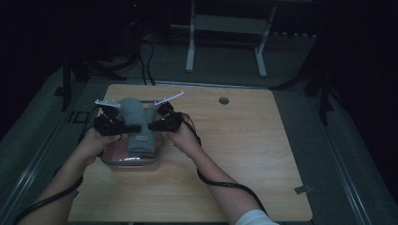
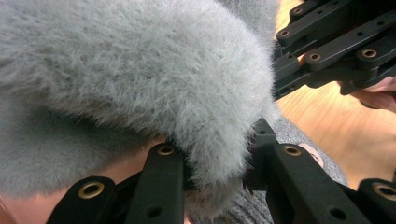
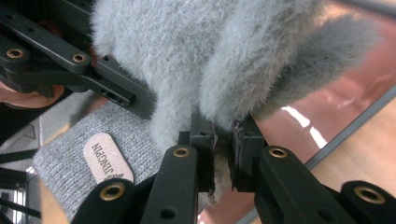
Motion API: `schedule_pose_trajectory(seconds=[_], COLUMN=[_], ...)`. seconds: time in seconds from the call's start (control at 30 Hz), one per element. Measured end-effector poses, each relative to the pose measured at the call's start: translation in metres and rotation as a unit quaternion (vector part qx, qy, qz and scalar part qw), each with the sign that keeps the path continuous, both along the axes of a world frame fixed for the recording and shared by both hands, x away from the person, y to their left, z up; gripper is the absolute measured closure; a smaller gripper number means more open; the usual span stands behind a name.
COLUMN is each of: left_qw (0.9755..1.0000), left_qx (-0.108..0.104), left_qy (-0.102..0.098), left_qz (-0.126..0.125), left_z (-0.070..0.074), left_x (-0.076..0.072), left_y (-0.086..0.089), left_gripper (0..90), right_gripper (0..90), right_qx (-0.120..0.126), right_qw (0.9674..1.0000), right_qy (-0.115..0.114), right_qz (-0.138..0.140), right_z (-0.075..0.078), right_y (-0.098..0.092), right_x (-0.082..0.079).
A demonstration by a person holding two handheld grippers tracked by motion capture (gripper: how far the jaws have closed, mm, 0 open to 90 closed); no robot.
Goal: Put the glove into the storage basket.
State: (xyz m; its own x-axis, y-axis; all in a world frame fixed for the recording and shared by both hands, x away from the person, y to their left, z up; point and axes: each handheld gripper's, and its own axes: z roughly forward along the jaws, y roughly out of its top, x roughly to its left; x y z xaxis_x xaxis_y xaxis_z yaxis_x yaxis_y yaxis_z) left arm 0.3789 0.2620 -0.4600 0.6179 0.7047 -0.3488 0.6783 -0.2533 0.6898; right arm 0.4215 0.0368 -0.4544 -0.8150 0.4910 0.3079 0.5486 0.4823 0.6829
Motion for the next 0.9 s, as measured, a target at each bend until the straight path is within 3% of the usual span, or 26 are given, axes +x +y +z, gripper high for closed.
schedule_pose_trajectory(seconds=[0.2,0.4,0.53,0.67,0.83,0.9], left_qw=[0.9994,0.9970,0.9939,0.9901,0.9821,0.9800], left_qx=[0.014,0.048,0.077,0.110,0.158,0.167], left_qy=[0.030,0.059,0.078,0.084,0.092,0.092], left_qz=[0.004,0.010,0.017,0.024,0.046,0.057], left_z=[-0.027,-0.037,-0.040,-0.042,-0.048,-0.049], left_x=[0.010,0.017,0.021,0.023,0.027,0.028], left_y=[0.003,-0.002,-0.007,-0.012,-0.021,-0.023], left_gripper=[73.8,73.4,72.9,70.3,62.5,57.9], right_gripper=[81.9,81.9,81.9,79.6,70.4,66.9], right_qx=[-0.035,-0.072,-0.094,-0.117,-0.105,-0.098], right_qw=[0.9990,0.9967,0.9950,0.9929,0.9943,0.9951], right_qy=[0.026,0.035,0.030,0.022,0.018,0.012], right_qz=[-0.007,-0.012,-0.013,-0.008,0.000,0.006], right_z=[-0.028,-0.042,-0.046,-0.047,-0.041,-0.036], right_y=[0.012,0.023,0.029,0.035,0.030,0.026], right_x=[0.008,0.013,0.012,0.012,0.012,0.012])
